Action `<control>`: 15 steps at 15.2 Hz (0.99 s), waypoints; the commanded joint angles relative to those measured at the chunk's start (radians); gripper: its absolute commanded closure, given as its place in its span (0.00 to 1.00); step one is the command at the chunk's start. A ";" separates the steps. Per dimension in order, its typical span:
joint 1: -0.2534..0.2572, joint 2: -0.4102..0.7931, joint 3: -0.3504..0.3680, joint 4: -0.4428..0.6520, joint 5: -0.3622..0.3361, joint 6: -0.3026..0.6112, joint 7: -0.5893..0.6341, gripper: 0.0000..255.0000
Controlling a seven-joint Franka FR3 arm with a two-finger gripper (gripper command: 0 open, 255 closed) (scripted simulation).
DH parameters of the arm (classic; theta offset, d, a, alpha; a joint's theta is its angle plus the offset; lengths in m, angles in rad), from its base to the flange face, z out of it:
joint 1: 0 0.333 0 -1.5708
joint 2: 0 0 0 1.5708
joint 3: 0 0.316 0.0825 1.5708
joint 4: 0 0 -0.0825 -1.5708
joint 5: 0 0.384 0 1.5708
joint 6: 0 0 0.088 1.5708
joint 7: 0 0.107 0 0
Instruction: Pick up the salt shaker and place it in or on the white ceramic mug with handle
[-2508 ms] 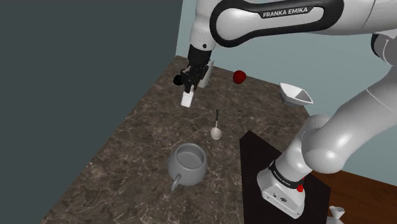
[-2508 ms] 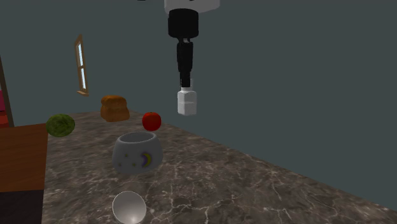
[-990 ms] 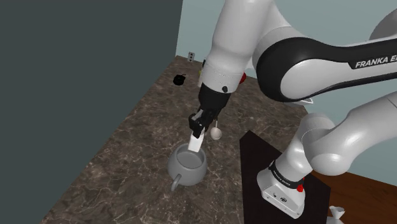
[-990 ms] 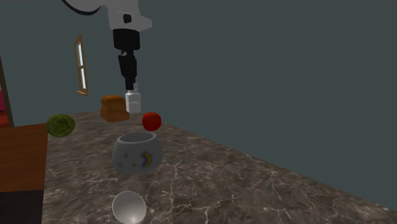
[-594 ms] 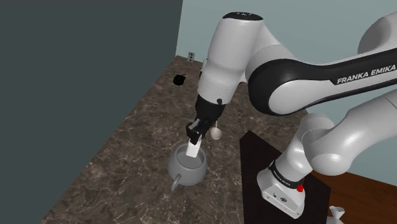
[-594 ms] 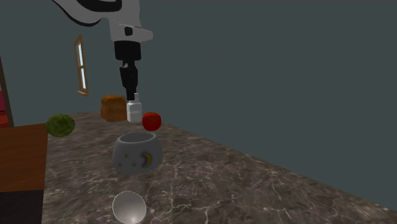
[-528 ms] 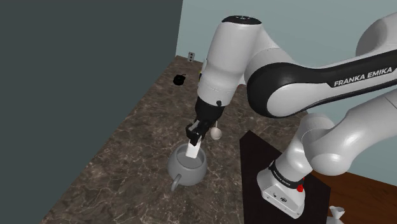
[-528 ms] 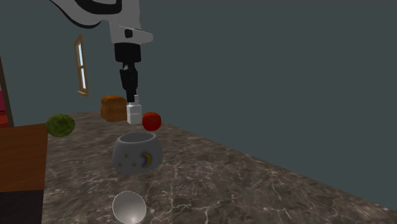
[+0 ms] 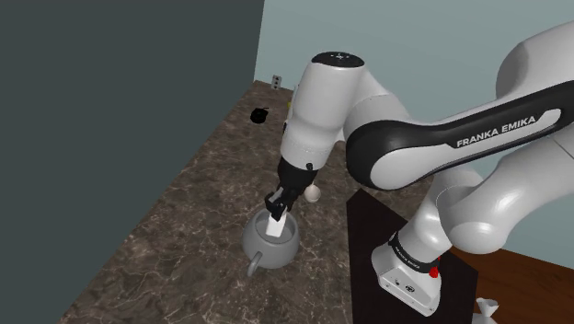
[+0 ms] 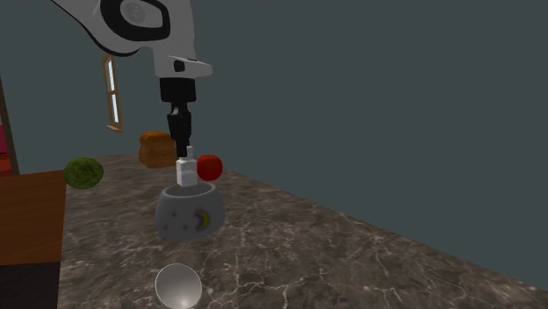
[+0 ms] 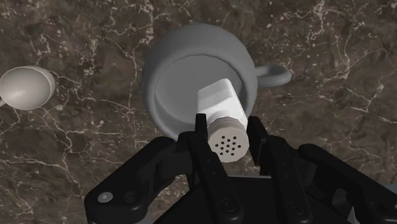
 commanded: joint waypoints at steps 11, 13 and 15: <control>0.001 0.002 0.002 -0.004 0.000 0.007 0.002 0.00; 0.002 -0.017 -0.005 0.016 0.002 -0.032 -0.001 0.00; 0.003 -0.050 -0.018 0.059 0.002 -0.107 -0.005 0.00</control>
